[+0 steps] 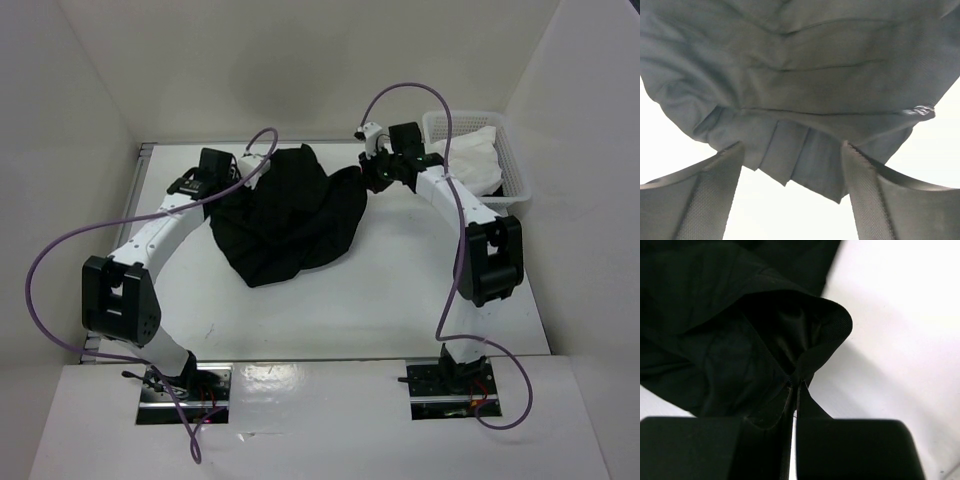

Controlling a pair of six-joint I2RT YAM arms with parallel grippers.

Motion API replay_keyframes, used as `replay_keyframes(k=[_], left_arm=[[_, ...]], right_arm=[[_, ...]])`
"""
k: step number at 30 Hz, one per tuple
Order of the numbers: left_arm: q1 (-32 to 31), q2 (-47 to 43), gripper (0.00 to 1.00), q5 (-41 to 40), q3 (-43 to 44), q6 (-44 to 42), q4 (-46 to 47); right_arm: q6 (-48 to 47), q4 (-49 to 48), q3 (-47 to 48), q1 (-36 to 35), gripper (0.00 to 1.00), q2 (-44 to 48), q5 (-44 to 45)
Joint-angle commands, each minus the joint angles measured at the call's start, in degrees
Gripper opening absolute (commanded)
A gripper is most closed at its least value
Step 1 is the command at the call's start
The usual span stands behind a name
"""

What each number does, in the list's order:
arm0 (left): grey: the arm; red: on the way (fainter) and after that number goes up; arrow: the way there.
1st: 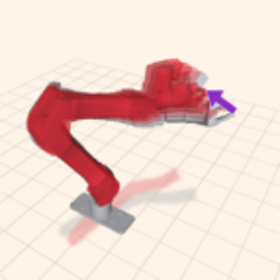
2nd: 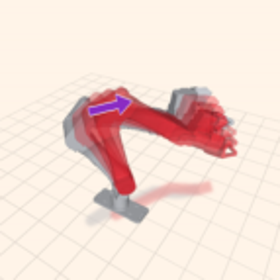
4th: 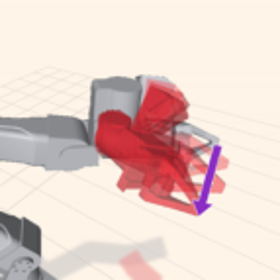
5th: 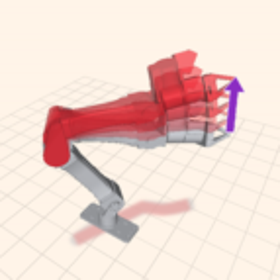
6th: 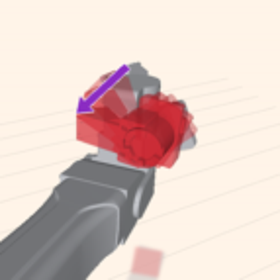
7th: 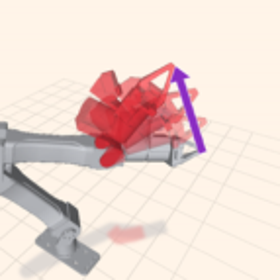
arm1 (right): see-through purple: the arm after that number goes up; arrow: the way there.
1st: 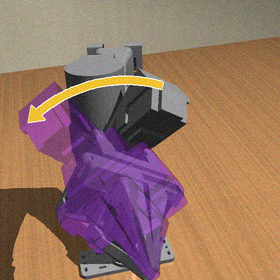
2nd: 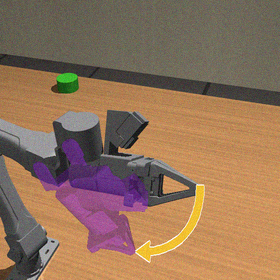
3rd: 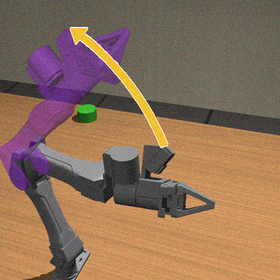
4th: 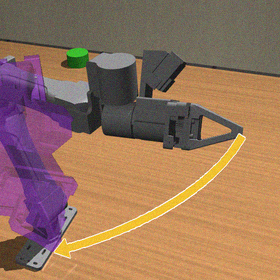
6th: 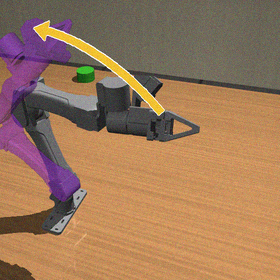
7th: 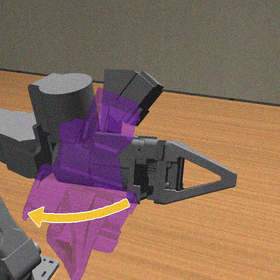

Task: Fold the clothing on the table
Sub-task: Flatten the skirt out

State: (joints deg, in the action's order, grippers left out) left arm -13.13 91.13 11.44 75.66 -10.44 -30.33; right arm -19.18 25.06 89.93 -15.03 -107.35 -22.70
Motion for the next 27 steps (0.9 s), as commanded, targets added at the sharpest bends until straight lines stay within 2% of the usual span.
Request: replay_keyframes(k=[1, 6, 12, 18, 23, 27], left_arm=[[0.47, 0.36, 0.86, -0.28, -1.82, 0.07, 2.64], [0.47, -0.17, 0.89, -0.90, -3.94, -1.87, 5.62], [-7.78, -0.17, 0.89, -0.37, -7.01, -4.59, 4.75], [-17.00, -0.69, 0.86, -5.90, -8.16, -7.49, 2.90], [-21.32, 2.11, 0.84, -9.59, -6.31, -10.47, 3.51], [-23.17, 3.61, 0.84, -17.04, -5.78, -14.60, 6.41]], right_arm=[[-1.74, 1.66, -0.90, -0.44, 0.00, 2.14, -0.24], [-1.74, 3.59, -0.38, -0.44, 0.00, 2.67, -0.77], [-2.27, 4.21, 0.16, -0.44, 0.00, 2.15, -0.77], [-1.74, 4.21, 0.16, -0.44, 0.00, 0.39, -0.77], [-1.21, 4.74, 2.00, -0.44, 0.00, -0.84, -1.30], [-1.21, 5.26, 2.53, -0.44, 0.00, -1.37, -1.82]])
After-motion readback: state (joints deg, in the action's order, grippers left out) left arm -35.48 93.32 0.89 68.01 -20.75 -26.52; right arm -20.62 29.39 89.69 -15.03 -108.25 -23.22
